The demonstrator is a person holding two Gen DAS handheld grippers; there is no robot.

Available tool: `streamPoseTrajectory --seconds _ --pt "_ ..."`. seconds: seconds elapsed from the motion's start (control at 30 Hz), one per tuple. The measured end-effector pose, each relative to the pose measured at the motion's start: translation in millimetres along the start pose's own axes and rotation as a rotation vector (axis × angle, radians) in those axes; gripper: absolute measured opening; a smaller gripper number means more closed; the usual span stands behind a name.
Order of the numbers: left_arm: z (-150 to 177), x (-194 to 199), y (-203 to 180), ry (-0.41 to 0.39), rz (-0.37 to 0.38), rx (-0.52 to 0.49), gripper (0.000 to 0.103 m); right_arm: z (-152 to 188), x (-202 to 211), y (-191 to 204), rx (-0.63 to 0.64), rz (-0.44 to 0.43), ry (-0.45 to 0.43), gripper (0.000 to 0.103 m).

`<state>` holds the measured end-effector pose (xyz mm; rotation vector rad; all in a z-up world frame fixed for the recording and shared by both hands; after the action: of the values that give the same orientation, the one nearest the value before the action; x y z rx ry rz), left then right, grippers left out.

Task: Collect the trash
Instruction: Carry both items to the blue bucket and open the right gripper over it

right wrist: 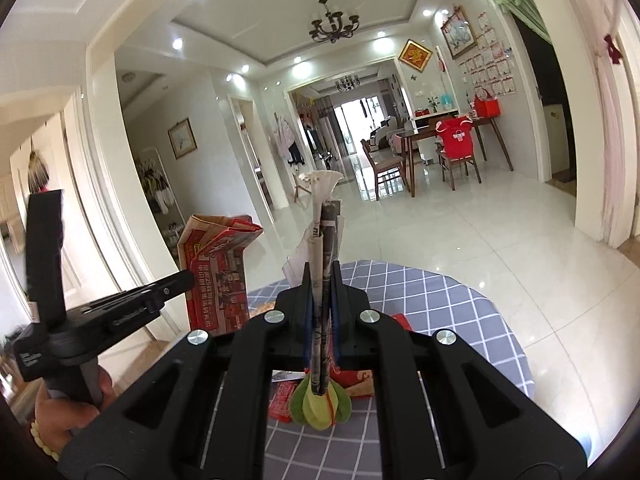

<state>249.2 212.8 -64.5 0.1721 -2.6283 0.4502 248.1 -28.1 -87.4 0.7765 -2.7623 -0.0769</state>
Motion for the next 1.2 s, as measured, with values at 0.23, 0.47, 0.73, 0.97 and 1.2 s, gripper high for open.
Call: streamPoseTrajectory --seconds 0.23,0.47,0.73,0.97,1.2 --pt "25 50 -92 -0.032 0.137 -0.080 0.001 6 68 -49 -0.049 0.072 -0.034 0.007" --pt "89 47 -210 0.095 0.334 -0.171 0.001 50 148 -137 -0.122 0.268 0.000 0.007" --pt "204 -10 -329 0.348 0.494 -0.287 0.001 144 202 -245 -0.238 0.490 0.176 0.007" --pt "279 -89 -372 0.512 0.521 -0.334 0.001 208 193 -305 -0.322 0.561 0.295 0.013" --pt "326 -143 -384 0.599 0.478 -0.380 0.001 259 176 -348 -0.397 0.577 0.376 0.063"
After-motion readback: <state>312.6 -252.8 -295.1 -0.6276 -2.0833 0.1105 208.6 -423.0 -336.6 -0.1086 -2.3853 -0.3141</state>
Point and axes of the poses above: each gripper's, at about its wrist camera, not at the fingertips, and x roughly against the way its jaws point, y to its left, z to its underside, the point moved 4 cm from there along -x, roughly the way its jaws point, and after that the axes turned 13 degrees about x, right-handed, at the moved point
